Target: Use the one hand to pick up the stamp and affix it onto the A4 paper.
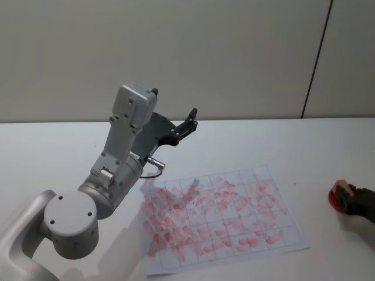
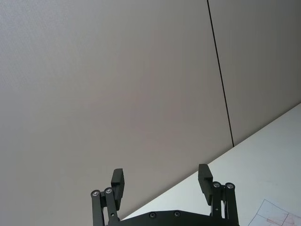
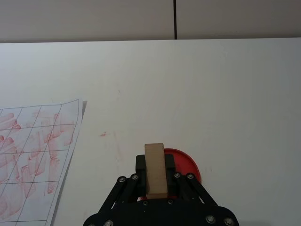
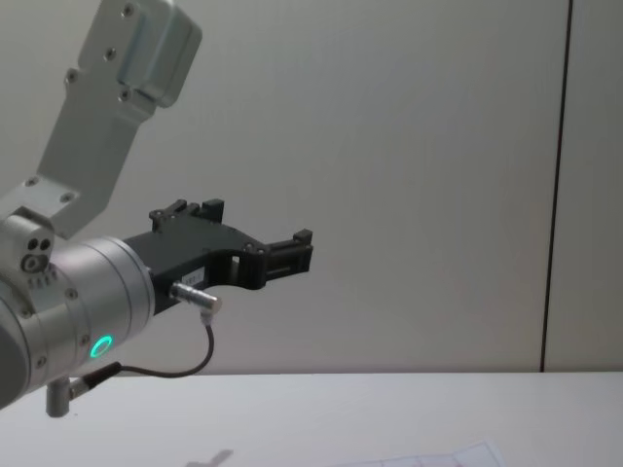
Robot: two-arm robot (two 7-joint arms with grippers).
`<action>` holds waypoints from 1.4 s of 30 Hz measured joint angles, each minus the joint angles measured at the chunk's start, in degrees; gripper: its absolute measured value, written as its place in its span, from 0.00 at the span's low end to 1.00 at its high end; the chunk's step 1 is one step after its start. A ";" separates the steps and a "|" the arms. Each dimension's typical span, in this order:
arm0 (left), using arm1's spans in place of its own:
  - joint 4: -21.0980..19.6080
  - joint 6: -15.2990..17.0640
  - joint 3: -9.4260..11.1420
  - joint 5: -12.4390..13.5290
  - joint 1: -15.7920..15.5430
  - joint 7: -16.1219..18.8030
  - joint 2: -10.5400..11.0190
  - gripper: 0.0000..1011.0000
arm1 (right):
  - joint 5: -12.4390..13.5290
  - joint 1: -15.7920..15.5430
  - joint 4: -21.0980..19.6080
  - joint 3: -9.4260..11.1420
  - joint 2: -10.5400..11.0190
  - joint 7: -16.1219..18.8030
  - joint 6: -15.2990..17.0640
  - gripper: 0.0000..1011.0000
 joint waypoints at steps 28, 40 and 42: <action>0.00 0.00 0.00 0.00 0.00 0.00 0.00 0.99 | -1.34 -0.25 -7.35 0.54 0.43 -1.81 -1.33 0.22; 0.00 0.00 0.00 0.00 0.00 0.00 0.00 0.99 | -3.68 1.13 -9.27 -2.32 -2.10 -0.52 3.82 0.22; 0.00 0.00 0.00 0.00 0.00 0.00 0.00 0.99 | -4.56 1.29 -9.60 -3.11 -2.76 -0.34 5.35 0.22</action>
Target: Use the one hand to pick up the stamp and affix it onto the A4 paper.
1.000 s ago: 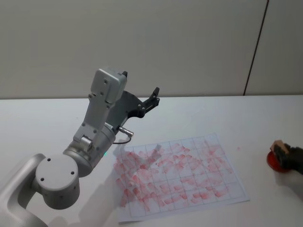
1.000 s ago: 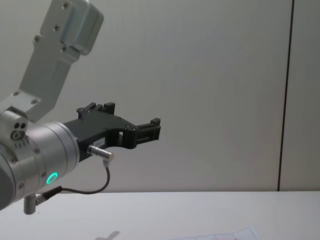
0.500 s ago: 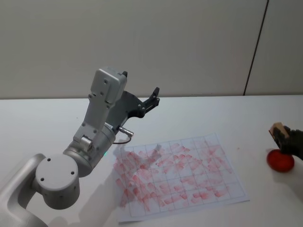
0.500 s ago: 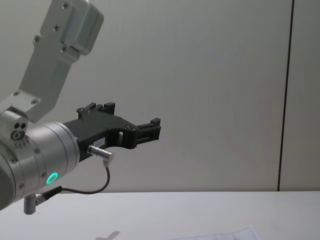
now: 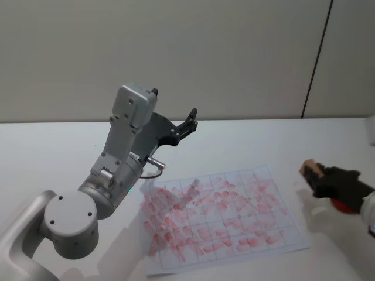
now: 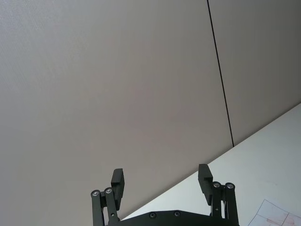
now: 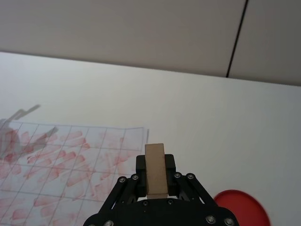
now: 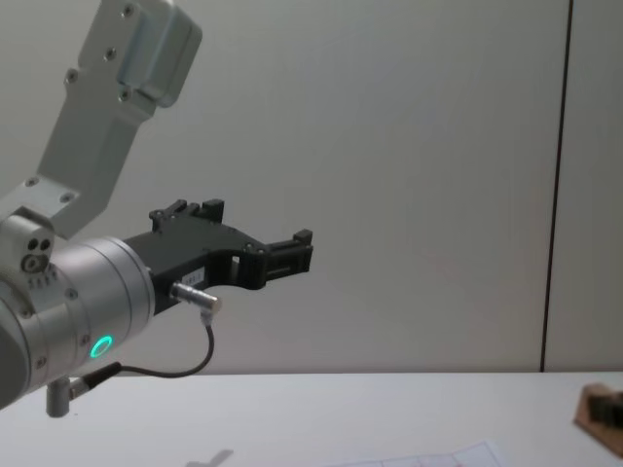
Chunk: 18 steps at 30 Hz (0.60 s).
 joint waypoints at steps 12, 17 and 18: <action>0.00 0.00 0.00 0.00 0.00 0.00 0.00 0.99 | -3.98 -0.03 -1.30 -3.46 -2.31 0.33 5.76 0.22; 0.00 0.00 0.00 0.00 0.00 0.00 0.00 0.99 | -5.21 -0.18 -1.50 -4.20 -2.76 -0.13 7.34 0.22; 0.00 0.00 0.00 0.00 0.00 0.00 0.00 0.99 | -5.63 -0.25 -1.52 -4.40 -2.87 -0.40 7.89 0.22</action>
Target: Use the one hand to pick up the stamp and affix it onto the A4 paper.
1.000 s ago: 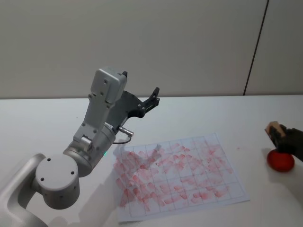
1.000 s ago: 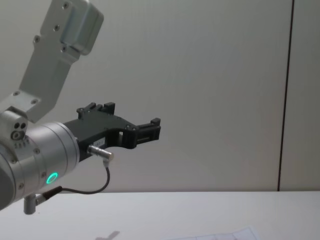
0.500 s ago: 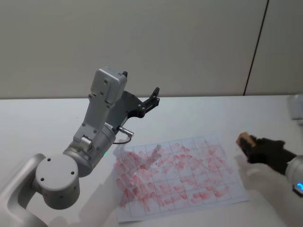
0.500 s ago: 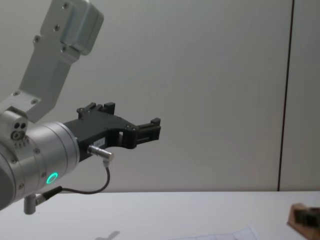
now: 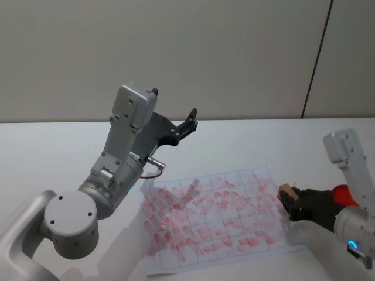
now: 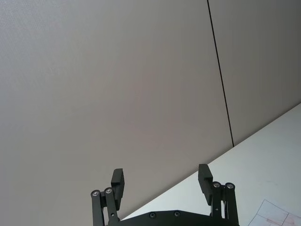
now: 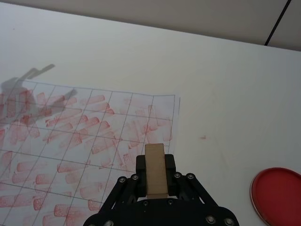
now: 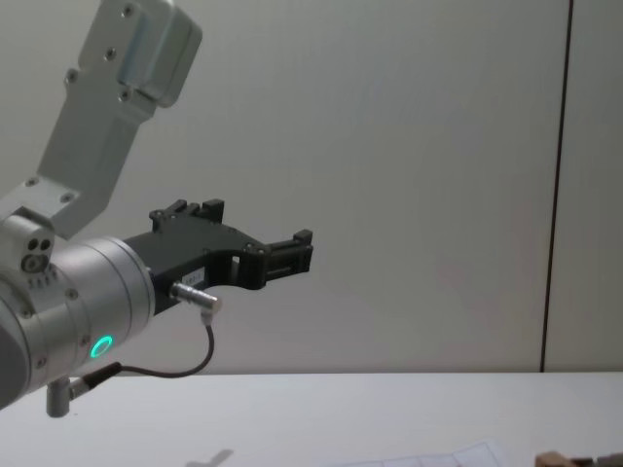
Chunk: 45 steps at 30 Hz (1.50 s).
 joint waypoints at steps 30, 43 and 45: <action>0.00 0.00 0.00 0.00 0.00 0.00 0.00 0.99 | -5.36 -0.25 2.38 -2.30 -1.09 2.22 -0.34 0.22; 0.00 0.00 0.00 0.00 0.00 0.00 0.00 0.99 | -5.75 -0.03 3.86 -2.43 -1.44 2.78 0.52 0.22; 0.00 0.00 0.00 0.00 0.00 0.00 0.00 0.99 | -5.58 -0.02 4.14 -2.41 -1.49 2.86 0.66 0.22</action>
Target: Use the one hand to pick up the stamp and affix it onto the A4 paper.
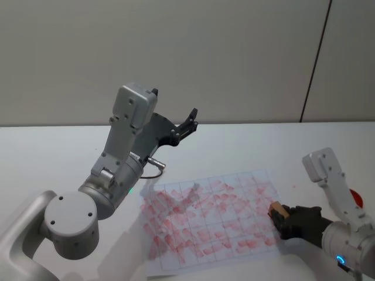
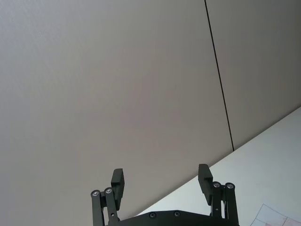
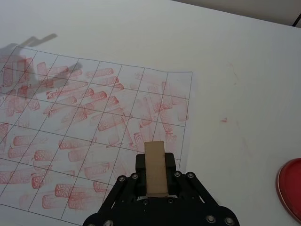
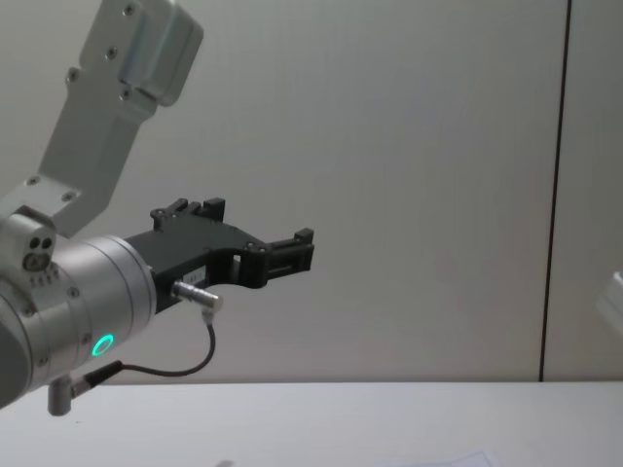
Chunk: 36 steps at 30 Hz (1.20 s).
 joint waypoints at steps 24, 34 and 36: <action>0.00 0.00 0.00 0.00 0.00 0.00 0.00 0.99 | 1.79 -0.14 -2.93 0.92 0.12 -0.17 -0.40 0.22; 0.00 0.00 0.00 0.00 0.00 0.00 0.00 0.99 | 2.71 0.12 -7.84 2.85 1.03 -2.38 -3.64 0.22; 0.00 0.00 0.00 0.00 0.00 0.00 0.00 0.99 | 3.19 0.10 -9.10 3.61 1.45 -3.52 -4.30 0.22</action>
